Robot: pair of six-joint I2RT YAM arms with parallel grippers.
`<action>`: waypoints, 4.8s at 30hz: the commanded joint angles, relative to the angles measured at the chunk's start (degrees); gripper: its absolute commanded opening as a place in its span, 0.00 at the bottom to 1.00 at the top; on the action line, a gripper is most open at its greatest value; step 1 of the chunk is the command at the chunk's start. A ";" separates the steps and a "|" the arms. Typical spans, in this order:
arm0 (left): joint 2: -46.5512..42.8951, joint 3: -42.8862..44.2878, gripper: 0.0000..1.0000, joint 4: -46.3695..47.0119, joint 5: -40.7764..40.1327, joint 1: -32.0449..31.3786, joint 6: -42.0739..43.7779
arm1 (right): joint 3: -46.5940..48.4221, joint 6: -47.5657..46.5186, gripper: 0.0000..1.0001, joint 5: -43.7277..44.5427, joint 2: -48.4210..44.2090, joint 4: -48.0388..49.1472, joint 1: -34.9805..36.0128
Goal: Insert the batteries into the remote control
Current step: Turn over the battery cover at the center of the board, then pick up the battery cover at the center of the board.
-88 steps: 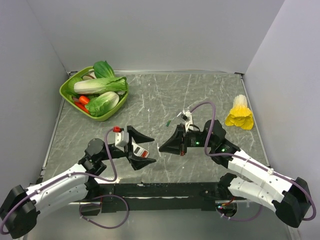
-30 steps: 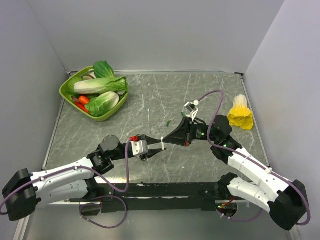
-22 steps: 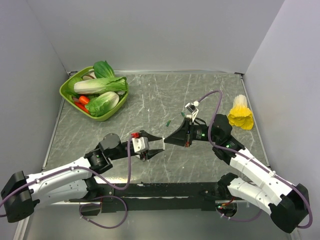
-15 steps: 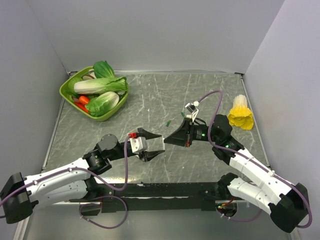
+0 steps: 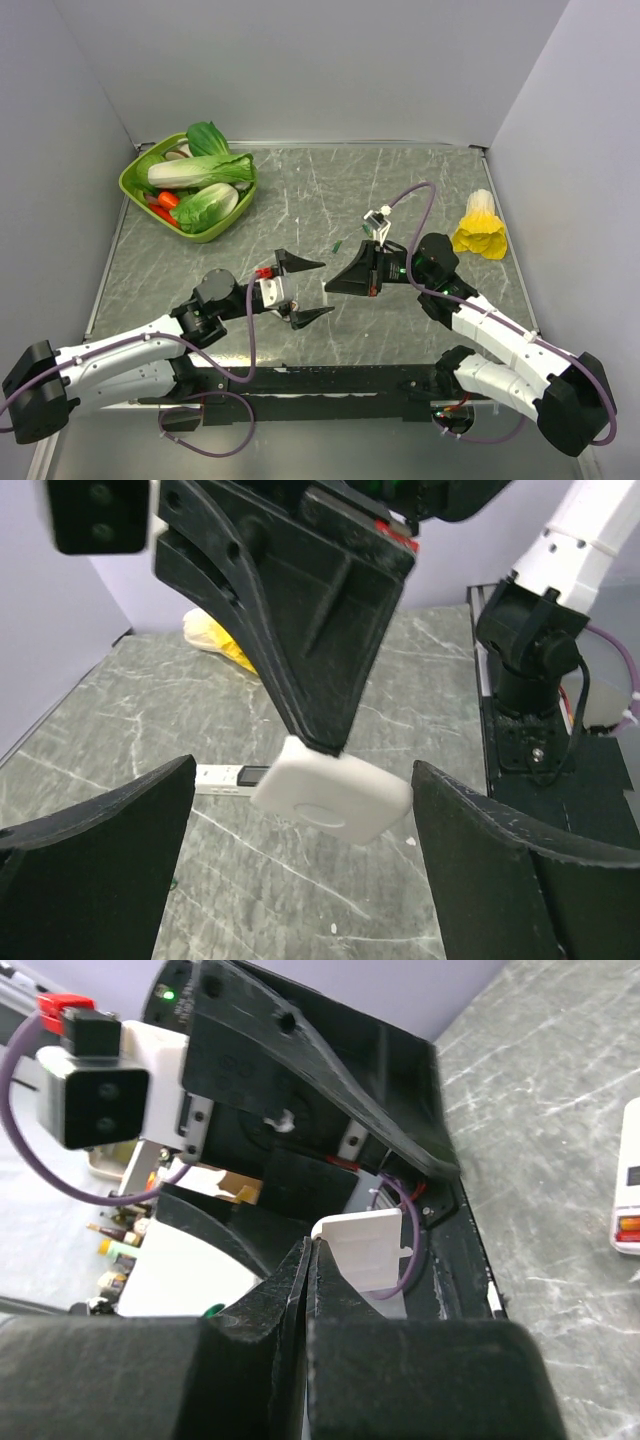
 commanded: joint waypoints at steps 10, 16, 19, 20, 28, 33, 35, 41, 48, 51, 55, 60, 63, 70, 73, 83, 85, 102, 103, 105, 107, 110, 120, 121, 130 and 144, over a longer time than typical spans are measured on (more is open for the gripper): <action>-1.02 1.36 0.85 -0.47 5.84 -0.18 2.96 | -0.42 3.29 0.00 -3.13 -0.08 7.63 -0.43; -0.14 2.24 0.78 -0.12 6.28 -0.26 2.96 | -0.42 3.38 0.00 -3.22 0.45 7.72 -0.43; -0.05 2.33 0.76 0.14 6.46 -0.18 2.87 | -0.94 3.64 0.00 -3.40 0.80 8.24 -0.51; -0.14 2.33 0.76 0.14 6.28 -0.26 2.78 | -1.03 3.82 0.00 -3.40 1.15 8.42 -0.43; -2.24 1.89 0.80 -0.30 5.14 -0.26 3.57 | -2.26 6.89 0.00 -4.45 3.09 12.02 -0.51; -2.16 2.50 0.77 -2.49 6.10 -0.26 4.01 | -2.35 7.68 0.00 -4.27 3.35 12.64 -0.60; -1.89 2.59 0.76 -3.11 6.02 -0.26 4.45 | -2.17 7.86 0.00 -4.36 3.17 12.55 -0.60; -1.37 3.03 0.76 -6.27 4.96 -0.53 5.77 | -1.91 8.30 0.00 -4.45 3.00 11.67 -0.78; -1.46 3.73 0.71 -6.45 5.23 -0.97 6.21 | -1.73 8.13 0.00 -4.45 3.61 10.27 -0.86; -1.10 3.91 0.68 -6.19 5.40 -1.14 6.21 | -1.91 8.21 0.00 -4.45 3.96 10.18 -0.86; -0.66 4.00 0.60 -6.10 5.23 -1.41 6.21 | -2.09 8.30 0.00 -4.19 4.14 9.91 -0.86; -0.66 4.00 0.44 -7.06 4.61 -1.58 6.12 | -2.09 8.57 0.00 -4.01 3.88 10.00 -0.95; -1.10 3.91 0.35 -7.33 3.91 -1.76 6.12 | -2.00 8.04 0.00 -3.57 3.44 8.87 -1.04; -1.19 4.08 0.25 -9.17 0.23 -1.76 5.51 | -0.68 1.90 0.28 -1.29 0.64 -0.24 -2.01; 0.21 6.01 0.24 -13.91 -2.24 -1.76 4.63 | 1.60 -4.86 0.49 1.51 -1.91 -11.20 -3.14; 19.16 20.15 0.25 -39.48 -10.50 -1.76 4.80 | 9.25 -26.41 0.80 35.21 -12.02 -47.81 -5.52; 22.96 24.02 0.27 -44.82 -11.03 -1.85 5.50 | 8.11 -26.77 0.80 41.66 -15.09 -51.60 -5.52; 56.64 43.19 0.52 -62.44 -12.97 -4.92 11.13 | 3.01 -25.89 0.91 60.24 -30.40 -58.90 -5.52; 57.16 43.37 0.55 -62.44 -13.06 -5.18 11.22 | 3.01 -25.97 0.91 60.06 -30.57 -58.90 -5.52; 57.78 43.28 0.64 -62.44 -13.58 -5.89 11.57 | 2.84 -26.24 0.94 59.45 -31.10 -59.17 -5.61; 58.13 43.28 0.73 -62.44 -14.37 -6.41 11.57 | 2.84 -26.94 0.98 58.66 -31.28 -59.43 -5.52; 58.31 43.98 0.87 -63.23 -15.69 -7.12 11.22 | 3.45 -28.52 0.99 57.08 -31.37 -59.96 -5.61; 47.60 41.18 0.97 -54.71 -17.80 -6.95 0.68 | 6.79 -36.51 1.00 49.52 -32.51 -61.45 -5.44; 44.46 40.30 0.97 -53.92 -17.37 -6.68 -0.72 | 7.14 -37.22 1.00 49.17 -32.25 -61.37 -5.52; 18.37 19.40 0.97 -38.62 -23.85 5.70 -26.72 | 8.20 -44.50 1.00 39.95 -22.85 -57.59 -5.43; 15.13 12.00 0.97 -41.27 -40.56 27.06 -45.90 | 14.07 -54.71 1.00 46.93 11.24 -46.68 7.37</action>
